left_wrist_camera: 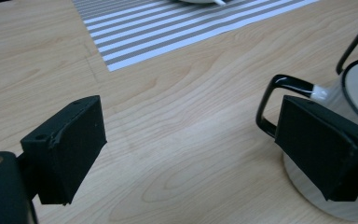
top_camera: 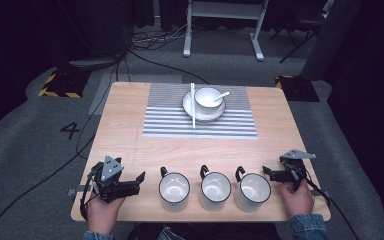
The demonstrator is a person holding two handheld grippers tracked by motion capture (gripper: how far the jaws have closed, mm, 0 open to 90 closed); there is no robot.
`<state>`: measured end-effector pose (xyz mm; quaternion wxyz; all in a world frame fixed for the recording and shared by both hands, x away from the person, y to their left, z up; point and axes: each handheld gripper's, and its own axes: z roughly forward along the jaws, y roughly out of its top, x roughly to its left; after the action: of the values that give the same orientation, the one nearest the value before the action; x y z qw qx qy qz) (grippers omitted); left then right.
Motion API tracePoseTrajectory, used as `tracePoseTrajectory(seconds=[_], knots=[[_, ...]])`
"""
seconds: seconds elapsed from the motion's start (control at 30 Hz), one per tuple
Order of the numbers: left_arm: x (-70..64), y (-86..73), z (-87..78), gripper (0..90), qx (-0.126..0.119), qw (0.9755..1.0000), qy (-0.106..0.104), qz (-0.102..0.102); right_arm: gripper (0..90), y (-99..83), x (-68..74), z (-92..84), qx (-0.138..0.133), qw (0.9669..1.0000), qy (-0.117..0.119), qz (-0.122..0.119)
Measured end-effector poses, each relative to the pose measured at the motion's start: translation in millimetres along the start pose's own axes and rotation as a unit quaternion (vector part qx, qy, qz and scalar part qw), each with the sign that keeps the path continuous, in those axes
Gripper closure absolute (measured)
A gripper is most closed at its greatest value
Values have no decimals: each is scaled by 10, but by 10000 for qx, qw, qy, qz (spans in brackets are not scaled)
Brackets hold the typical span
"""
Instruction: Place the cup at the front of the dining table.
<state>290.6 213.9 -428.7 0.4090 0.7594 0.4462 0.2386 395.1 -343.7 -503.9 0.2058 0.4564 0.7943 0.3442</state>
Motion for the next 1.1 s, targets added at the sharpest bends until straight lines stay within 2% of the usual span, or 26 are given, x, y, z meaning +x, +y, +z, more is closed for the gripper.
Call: tracePoseTrajectory(seconds=[0.2,0.43,0.67,0.77,0.9,1.1], knots=[[-72,46,-29,88,-18,9999,-157,46,121,0,0,0,0,10000,0,-1],[-221,123,-32,88,-71,9992,-334,196,121,0,0,-1,3,10000,2,5],[-408,189,-20,88,-58,9970,-683,353,121,0,0,0,2,10000,2,4],[-510,215,-7,88,-88,9963,-754,414,121,0,0,0,1,10000,3,5],[-639,256,2,87,-62,9937,-965,566,121,0,0,0,2,10000,2,3],[-781,268,48,87,-41,9893,-1318,617,121,0,0,-1,4,10000,1,5]])
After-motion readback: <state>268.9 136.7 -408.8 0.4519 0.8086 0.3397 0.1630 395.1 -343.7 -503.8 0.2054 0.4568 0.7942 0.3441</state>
